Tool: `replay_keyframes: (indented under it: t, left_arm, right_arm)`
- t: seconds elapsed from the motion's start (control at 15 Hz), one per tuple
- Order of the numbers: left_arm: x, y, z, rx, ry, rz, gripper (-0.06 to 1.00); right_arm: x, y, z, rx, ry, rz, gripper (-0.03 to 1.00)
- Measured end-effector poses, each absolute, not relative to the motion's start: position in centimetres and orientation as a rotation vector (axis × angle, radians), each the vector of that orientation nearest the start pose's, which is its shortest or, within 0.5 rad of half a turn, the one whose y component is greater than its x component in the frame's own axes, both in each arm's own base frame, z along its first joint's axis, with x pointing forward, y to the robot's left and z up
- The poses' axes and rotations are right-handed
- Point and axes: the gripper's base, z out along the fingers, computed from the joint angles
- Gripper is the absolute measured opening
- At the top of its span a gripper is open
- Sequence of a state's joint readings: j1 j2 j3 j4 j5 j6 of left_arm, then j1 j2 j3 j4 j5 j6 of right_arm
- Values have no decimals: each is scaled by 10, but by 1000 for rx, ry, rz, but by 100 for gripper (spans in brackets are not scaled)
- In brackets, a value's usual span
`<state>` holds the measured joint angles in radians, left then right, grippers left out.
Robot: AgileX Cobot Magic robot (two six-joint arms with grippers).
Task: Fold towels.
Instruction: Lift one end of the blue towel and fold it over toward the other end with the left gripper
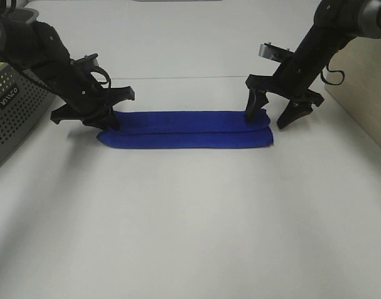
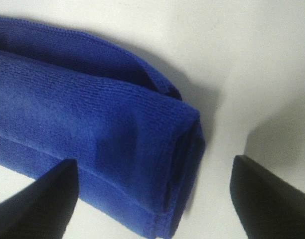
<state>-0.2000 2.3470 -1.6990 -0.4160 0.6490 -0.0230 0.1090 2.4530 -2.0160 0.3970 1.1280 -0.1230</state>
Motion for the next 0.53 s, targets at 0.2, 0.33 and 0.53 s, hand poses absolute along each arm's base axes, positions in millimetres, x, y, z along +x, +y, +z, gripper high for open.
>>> replay_keyframes:
  t: [0.2,0.33,0.53]
  left_arm:
    - [468,-109,112,-46,2793,-381,6]
    - [461,-102,148,2,2803,-301,6]
    - [448,-97,178,-43,2864,-254,6]
  right_arm:
    - [490,86,123,-116,2997,555,80]
    - [489,86,123,-118,3001,554,80]
    - [489,86,123,-120,3008,557,80]
